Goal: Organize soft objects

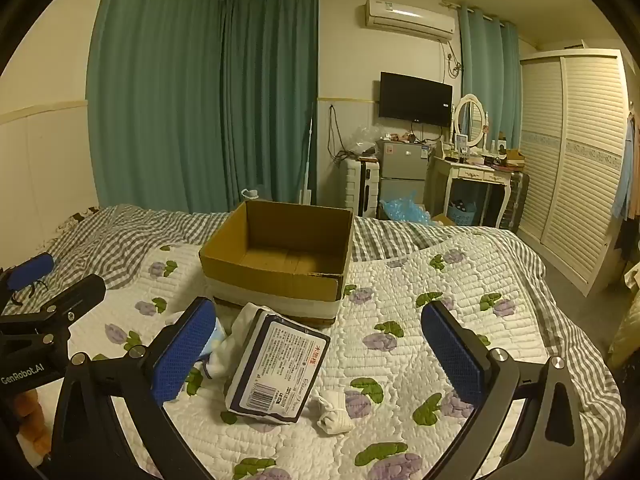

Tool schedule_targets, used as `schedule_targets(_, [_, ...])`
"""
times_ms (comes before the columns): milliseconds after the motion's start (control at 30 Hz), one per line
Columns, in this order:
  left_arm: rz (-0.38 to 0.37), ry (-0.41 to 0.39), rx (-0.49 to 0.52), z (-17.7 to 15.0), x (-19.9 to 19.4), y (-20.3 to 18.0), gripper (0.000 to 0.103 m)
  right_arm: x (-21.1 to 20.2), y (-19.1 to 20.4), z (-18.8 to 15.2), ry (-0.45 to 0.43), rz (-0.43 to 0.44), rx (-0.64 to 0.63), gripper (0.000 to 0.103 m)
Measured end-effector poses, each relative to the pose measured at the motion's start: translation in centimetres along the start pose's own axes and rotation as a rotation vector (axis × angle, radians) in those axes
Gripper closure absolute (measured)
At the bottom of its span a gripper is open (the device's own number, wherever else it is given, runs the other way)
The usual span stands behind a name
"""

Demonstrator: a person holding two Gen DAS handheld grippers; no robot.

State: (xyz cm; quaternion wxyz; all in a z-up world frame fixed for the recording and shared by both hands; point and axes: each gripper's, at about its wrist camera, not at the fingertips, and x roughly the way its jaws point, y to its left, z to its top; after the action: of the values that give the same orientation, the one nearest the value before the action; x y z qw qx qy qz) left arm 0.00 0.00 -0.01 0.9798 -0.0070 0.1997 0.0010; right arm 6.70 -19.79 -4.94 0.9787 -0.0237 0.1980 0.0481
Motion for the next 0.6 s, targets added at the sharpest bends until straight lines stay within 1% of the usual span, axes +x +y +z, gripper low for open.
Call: schedule_targets(600, [0.000,0.013,0.001,-0.18,0.12,-0.24,0.002,0.29,-0.05,-0.34,0.015,-0.006,-0.012,0.000])
